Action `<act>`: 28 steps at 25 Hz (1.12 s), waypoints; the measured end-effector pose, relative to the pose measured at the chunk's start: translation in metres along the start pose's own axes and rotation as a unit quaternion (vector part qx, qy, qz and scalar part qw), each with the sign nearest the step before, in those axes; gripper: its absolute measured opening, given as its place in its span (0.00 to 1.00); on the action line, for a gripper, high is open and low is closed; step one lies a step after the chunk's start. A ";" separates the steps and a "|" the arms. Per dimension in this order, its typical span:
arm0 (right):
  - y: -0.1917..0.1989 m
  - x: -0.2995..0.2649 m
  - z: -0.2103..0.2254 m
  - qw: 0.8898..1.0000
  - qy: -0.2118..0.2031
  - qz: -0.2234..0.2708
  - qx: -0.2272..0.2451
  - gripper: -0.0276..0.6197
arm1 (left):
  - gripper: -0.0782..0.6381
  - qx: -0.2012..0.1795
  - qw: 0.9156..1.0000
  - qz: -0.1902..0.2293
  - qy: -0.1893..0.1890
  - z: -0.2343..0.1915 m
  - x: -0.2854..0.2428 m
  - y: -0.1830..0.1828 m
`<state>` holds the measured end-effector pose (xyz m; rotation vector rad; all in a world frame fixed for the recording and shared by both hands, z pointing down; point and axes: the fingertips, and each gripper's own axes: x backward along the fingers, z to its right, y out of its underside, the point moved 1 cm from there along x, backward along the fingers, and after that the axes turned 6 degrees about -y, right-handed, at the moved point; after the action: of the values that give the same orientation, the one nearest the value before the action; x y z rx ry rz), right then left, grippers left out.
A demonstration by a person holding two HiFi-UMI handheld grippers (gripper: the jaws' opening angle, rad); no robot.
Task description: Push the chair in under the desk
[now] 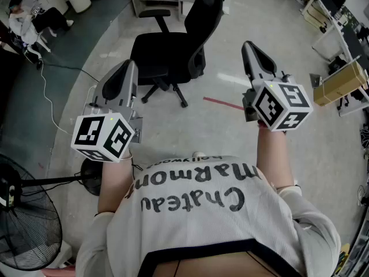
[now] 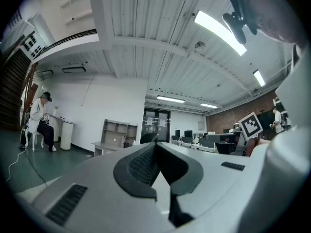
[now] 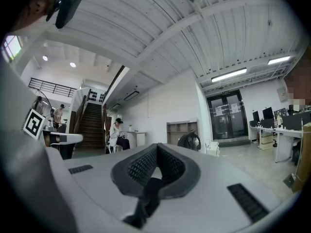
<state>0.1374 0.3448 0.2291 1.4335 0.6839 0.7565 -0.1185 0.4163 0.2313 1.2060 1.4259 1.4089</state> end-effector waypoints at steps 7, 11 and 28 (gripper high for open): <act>0.005 -0.006 0.020 1.000 0.002 -0.005 -0.003 0.05 | 0.13 -0.001 1.000 -0.004 -0.001 0.007 -0.016 0.004; 0.011 -0.015 0.036 1.000 0.002 -0.012 -0.004 0.05 | 0.13 0.000 1.000 -0.008 -0.002 0.009 -0.031 0.009; 0.038 -0.050 0.142 0.998 -0.038 -0.010 -0.039 0.05 | 0.13 -0.006 0.999 -0.034 0.026 0.071 -0.141 0.051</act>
<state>0.2189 0.2194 0.2702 1.3753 0.6027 0.7023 -0.0104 0.2951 0.2641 1.1105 1.4778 1.4103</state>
